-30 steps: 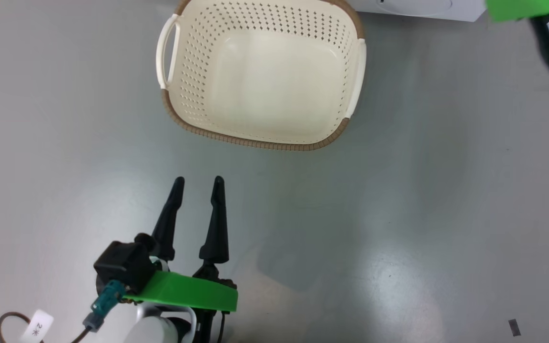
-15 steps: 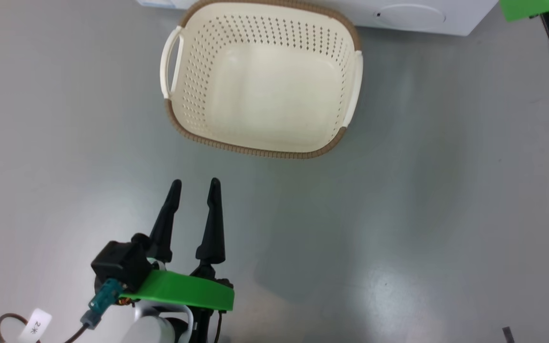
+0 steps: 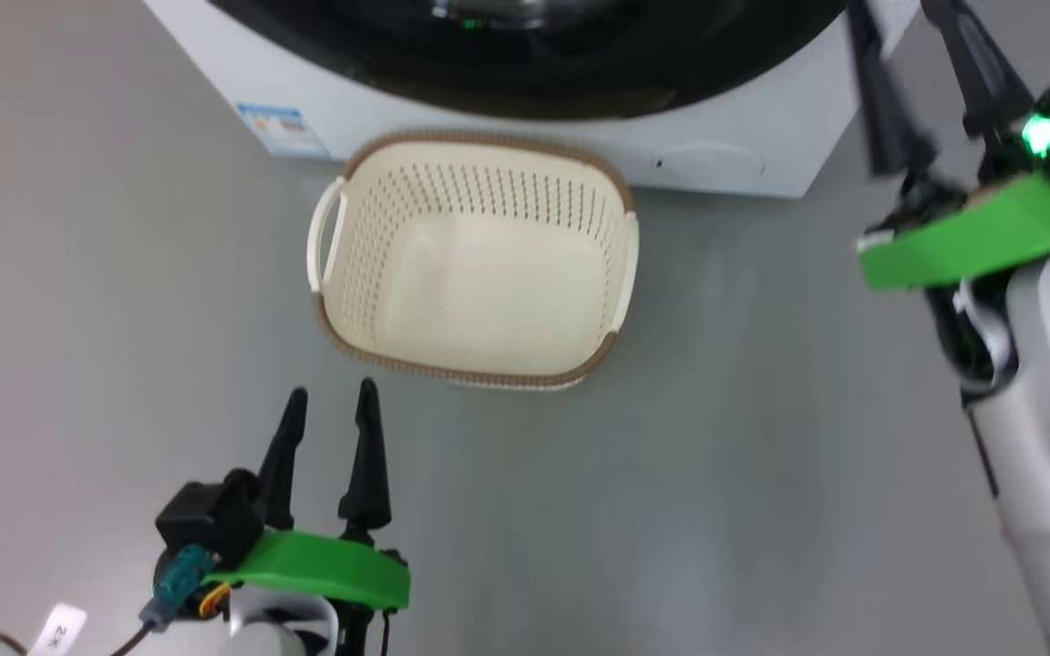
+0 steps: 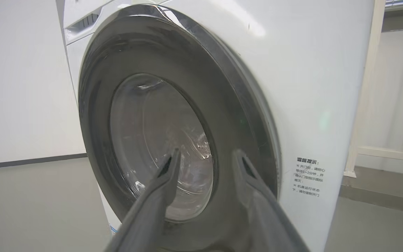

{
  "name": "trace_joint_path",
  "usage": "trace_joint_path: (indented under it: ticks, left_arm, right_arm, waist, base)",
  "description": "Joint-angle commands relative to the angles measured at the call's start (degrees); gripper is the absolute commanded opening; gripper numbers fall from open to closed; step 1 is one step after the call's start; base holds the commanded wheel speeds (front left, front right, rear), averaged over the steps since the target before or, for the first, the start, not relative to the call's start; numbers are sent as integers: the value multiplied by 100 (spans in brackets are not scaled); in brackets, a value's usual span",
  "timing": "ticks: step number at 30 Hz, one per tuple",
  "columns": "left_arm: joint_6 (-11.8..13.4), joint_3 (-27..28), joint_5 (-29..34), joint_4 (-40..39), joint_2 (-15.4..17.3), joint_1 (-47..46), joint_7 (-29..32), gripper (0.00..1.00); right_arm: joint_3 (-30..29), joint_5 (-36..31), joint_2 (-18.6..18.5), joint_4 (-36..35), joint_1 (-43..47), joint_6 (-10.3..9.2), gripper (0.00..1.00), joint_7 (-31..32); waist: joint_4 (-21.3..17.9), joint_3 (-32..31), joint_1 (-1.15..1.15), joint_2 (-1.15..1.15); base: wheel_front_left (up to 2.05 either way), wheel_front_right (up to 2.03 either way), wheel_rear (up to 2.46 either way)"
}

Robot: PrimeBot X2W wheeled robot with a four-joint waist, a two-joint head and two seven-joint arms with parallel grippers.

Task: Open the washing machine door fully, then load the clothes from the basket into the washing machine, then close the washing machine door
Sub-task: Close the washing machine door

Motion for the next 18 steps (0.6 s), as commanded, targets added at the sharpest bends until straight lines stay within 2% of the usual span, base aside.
trace_joint_path:
  ticks: [1,9,18]
  left_arm:
    - [-67,247,49,-2,80,151,-37,100]
    - [-260,581,212,240,80,636,-37,100]
    - [-317,643,253,326,80,965,-37,100]
  right_arm:
    - [25,34,133,-300,419,-37,100,19]
    - [-187,-144,332,-961,2082,-37,100,19]
    - [-529,-244,414,-1375,3432,-37,100,19]
  waist:
    - [-312,-743,0,0]
    - [-840,-1768,0,0]
    - [-1168,-2356,0,0]
  base:
    - [0,0,0]
    - [0,0,0]
    - [0,0,0]
